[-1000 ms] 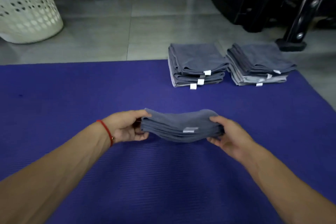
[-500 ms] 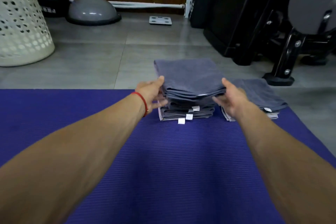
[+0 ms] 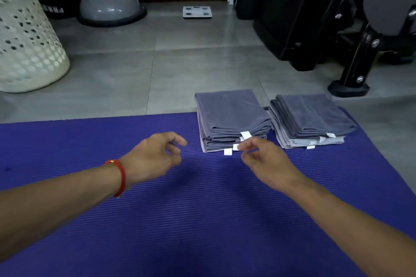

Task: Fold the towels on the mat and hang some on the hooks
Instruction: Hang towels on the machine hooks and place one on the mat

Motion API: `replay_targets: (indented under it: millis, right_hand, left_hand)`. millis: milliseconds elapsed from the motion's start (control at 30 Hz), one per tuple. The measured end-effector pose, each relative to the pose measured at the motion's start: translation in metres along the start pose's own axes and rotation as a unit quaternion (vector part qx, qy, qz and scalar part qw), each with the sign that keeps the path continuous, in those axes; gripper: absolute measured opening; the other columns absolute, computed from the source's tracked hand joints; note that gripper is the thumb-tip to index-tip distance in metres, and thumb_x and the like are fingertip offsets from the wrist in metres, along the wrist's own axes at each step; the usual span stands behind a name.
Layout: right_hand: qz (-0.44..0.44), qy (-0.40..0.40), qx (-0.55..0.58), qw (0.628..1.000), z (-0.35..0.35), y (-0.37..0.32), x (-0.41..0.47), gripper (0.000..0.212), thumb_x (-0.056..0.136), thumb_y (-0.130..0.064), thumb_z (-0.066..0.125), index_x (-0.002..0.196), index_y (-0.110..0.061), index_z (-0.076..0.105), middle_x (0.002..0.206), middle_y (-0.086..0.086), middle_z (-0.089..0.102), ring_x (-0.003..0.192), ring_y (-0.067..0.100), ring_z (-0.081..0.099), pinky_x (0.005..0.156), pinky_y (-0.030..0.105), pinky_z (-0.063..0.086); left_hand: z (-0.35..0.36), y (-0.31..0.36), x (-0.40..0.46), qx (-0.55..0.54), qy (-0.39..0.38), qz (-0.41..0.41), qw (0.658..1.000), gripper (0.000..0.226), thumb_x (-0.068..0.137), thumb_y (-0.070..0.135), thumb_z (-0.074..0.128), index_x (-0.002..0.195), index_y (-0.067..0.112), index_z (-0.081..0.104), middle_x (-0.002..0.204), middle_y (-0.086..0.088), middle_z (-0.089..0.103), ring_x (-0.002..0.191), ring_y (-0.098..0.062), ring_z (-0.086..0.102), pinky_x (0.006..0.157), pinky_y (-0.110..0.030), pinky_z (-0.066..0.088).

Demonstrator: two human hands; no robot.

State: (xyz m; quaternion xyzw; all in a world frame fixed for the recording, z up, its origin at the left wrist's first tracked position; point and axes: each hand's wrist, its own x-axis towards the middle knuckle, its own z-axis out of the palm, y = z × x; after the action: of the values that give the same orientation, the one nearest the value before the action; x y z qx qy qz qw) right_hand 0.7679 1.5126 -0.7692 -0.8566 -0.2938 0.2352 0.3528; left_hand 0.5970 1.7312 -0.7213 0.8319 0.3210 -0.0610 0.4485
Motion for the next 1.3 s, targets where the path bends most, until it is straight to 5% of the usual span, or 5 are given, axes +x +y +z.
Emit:
replay_targets:
  millis: [200, 367, 700, 900, 1300]
  right_hand:
    - [-0.077, -0.036, -0.165, 0.983, -0.088, -0.131, -0.056, 0.016, 0.101, -0.024, 0.054, 0.110, -0.028, 0.066, 0.102, -0.015, 0.068, 0.089, 0.003, 0.064, 0.081, 0.025, 0.055]
    - [-0.010, -0.094, -0.352, 0.931, -0.172, -0.237, -0.116, 0.037, 0.101, -0.037, 0.047, 0.135, -0.022, 0.049, 0.127, -0.001, 0.060, 0.112, 0.021, 0.060, 0.091, 0.037, 0.052]
    - [0.007, -0.188, -0.330, 0.925, -0.262, -0.446, -0.239, 0.081, 0.098, -0.056, 0.043, 0.163, -0.028, 0.003, 0.167, 0.005, 0.020, 0.152, 0.030, 0.023, 0.122, 0.060, 0.015]
    - [-0.040, -0.199, -0.352, 0.914, -0.263, -0.525, -0.253, 0.082, 0.099, -0.055, 0.045, 0.163, -0.030, 0.000, 0.171, 0.003, -0.004, 0.157, 0.031, -0.004, 0.123, 0.061, 0.004]
    - [-0.070, -0.154, -0.374, 0.912, -0.164, -0.674, -0.174, 0.066, 0.099, -0.049, 0.045, 0.157, -0.021, 0.027, 0.157, 0.004, 0.036, 0.143, 0.028, 0.036, 0.118, 0.046, 0.028]
  left_hand:
    - [-0.077, 0.117, -0.093, -0.005, 0.062, 0.045, 0.997, 0.022, 0.094, 0.013, 0.059, 0.102, 0.031, 0.068, 0.094, 0.008, 0.070, 0.080, -0.004, 0.063, 0.067, -0.014, 0.050]
    - [-0.148, 0.203, -0.167, 0.303, 0.152, 0.138, 0.930, 0.038, 0.081, 0.025, 0.075, 0.118, 0.023, 0.068, 0.107, 0.000, 0.066, 0.102, -0.029, 0.061, 0.079, -0.046, 0.051]
    - [-0.301, 0.391, -0.328, 0.279, 0.116, 0.059, 0.951, 0.053, 0.094, 0.038, 0.055, 0.146, 0.030, 0.044, 0.145, 0.006, 0.047, 0.134, -0.020, 0.039, 0.103, -0.040, 0.039]
    - [-0.369, 0.403, -0.388, 0.239, 0.146, 0.026, 0.960, 0.054, 0.096, 0.042, 0.054, 0.148, 0.031, 0.043, 0.145, 0.005, 0.048, 0.136, -0.019, 0.037, 0.107, -0.042, 0.037]
    - [-0.520, 0.298, -0.363, 0.169, 0.183, 0.021, 0.968, 0.062, 0.091, 0.049, 0.058, 0.149, 0.036, 0.040, 0.152, 0.004, 0.041, 0.143, -0.018, 0.029, 0.111, -0.042, 0.036]
